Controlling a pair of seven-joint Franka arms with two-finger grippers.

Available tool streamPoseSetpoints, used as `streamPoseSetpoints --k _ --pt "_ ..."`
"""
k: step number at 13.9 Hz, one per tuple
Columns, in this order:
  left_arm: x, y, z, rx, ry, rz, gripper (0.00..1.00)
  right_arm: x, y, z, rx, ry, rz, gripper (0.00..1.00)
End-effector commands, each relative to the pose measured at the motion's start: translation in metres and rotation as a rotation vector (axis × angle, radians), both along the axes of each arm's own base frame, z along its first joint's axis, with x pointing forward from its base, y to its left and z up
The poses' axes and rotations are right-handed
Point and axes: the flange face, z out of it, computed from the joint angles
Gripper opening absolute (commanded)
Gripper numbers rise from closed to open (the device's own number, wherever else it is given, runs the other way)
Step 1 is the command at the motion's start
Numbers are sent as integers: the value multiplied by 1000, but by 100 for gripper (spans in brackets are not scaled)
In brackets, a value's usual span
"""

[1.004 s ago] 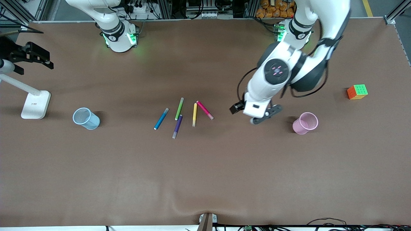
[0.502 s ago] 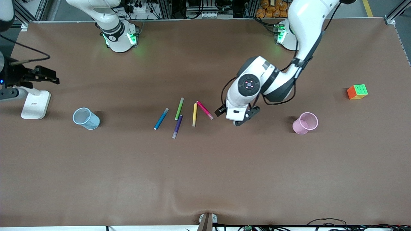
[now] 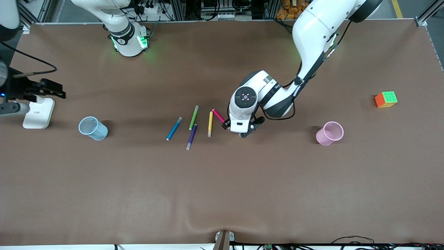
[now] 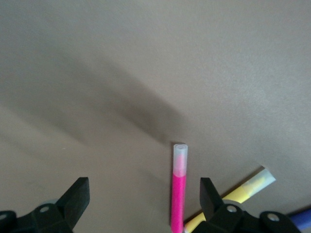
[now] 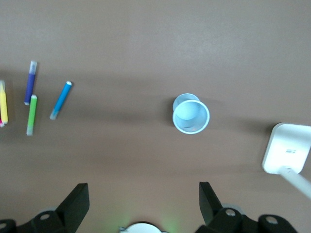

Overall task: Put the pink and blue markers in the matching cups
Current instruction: 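Grasp the pink marker with the left gripper while the right gripper reaches the blue marker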

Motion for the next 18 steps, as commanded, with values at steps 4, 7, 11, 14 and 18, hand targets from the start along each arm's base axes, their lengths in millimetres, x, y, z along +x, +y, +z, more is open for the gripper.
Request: streamPoseSetpoints --k 4,7,11,14,18 --pt "-3 -27 -30 26 -65 16 100 30 84 -58 -33 33 -156 100" --pt "-11 -37 -42 27 -65 1 100 34 128 -86 -52 55 -204 100" --pt "-19 -43 -48 29 -61 -9 100 24 167 -135 -32 83 -291 100" --pt "-20 -44 -48 30 -59 5 76 19 188 -161 -30 55 -300 100" --pt "-21 -45 -49 31 -58 5 50 3 201 -205 -37 56 -286 100"
